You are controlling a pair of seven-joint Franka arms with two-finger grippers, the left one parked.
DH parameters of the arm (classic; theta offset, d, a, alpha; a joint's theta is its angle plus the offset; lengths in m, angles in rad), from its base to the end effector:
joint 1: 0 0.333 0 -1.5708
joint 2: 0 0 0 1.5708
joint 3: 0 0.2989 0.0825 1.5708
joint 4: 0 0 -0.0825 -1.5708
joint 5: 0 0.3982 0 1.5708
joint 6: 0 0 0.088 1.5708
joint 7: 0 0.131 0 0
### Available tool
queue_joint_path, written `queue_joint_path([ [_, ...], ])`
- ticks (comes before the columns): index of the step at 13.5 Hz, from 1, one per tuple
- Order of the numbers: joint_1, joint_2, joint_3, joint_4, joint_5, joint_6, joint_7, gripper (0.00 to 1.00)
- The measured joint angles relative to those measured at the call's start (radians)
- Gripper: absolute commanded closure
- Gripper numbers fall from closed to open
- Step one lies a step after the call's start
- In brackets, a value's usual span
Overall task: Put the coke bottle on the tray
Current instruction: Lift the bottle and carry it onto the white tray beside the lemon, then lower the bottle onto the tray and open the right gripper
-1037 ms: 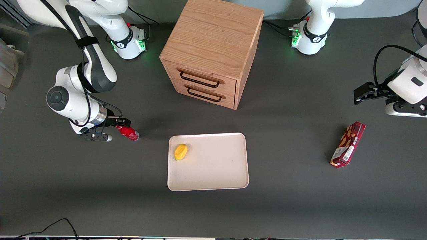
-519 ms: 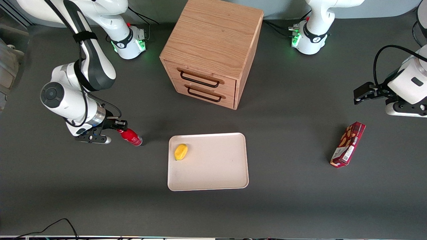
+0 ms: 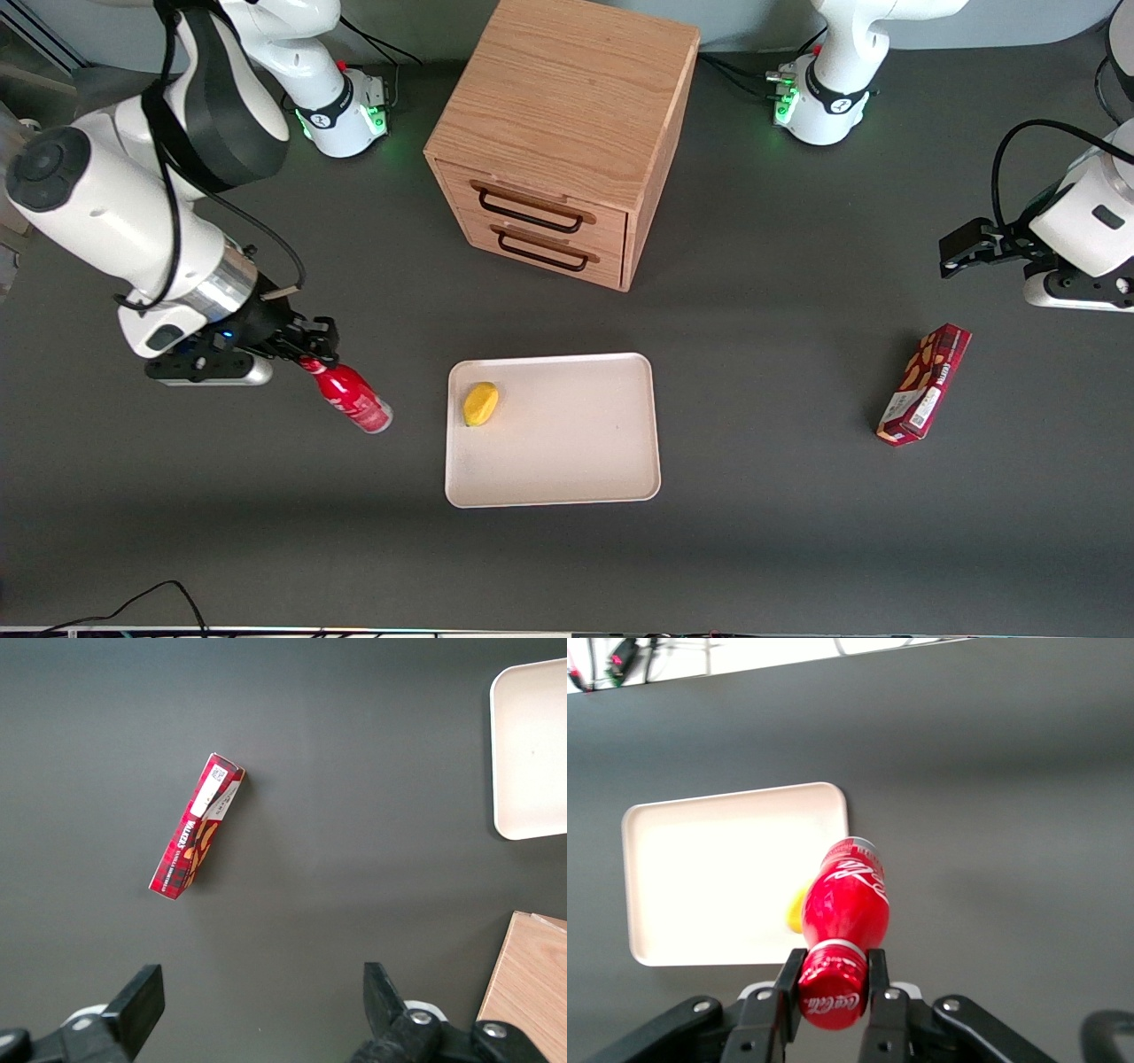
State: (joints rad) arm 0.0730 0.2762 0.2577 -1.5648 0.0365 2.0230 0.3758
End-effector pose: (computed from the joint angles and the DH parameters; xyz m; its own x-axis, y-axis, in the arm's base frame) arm 0.6432 0.2075 0.4642 0.9871 -0.0846 0.1362 -0.0614 -0.9842 -0.1662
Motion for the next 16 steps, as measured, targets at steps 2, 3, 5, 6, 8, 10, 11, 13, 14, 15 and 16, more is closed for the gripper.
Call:
queue_joint_path([
  [2, 0.054, 0.130, -0.002, 0.094, -0.001, -0.002, 0.042, 1.00],
  [3, 0.079, 0.199, -0.006, 0.144, -0.002, -0.011, 0.061, 1.00],
  [5, 0.130, 0.333, -0.032, 0.264, -0.004, -0.038, 0.087, 1.00],
  [6, 0.157, 0.386, -0.061, 0.317, -0.004, -0.043, 0.089, 1.00],
  [8, 0.214, 0.454, -0.132, 0.390, -0.004, -0.047, 0.089, 1.00],
  [10, 0.261, 0.492, -0.188, 0.435, -0.004, -0.048, 0.090, 1.00],
  [11, 0.271, 0.506, -0.198, 0.451, -0.004, -0.047, 0.090, 1.00],
  [13, 0.276, 0.526, -0.202, 0.468, -0.004, -0.043, 0.091, 1.00],
  [14, 0.276, 0.533, -0.203, 0.471, -0.004, -0.041, 0.091, 1.00],
  [15, 0.275, 0.539, -0.205, 0.475, -0.004, -0.040, 0.091, 1.00],
  [16, 0.275, 0.545, -0.206, 0.479, -0.004, -0.039, 0.092, 1.00],
])
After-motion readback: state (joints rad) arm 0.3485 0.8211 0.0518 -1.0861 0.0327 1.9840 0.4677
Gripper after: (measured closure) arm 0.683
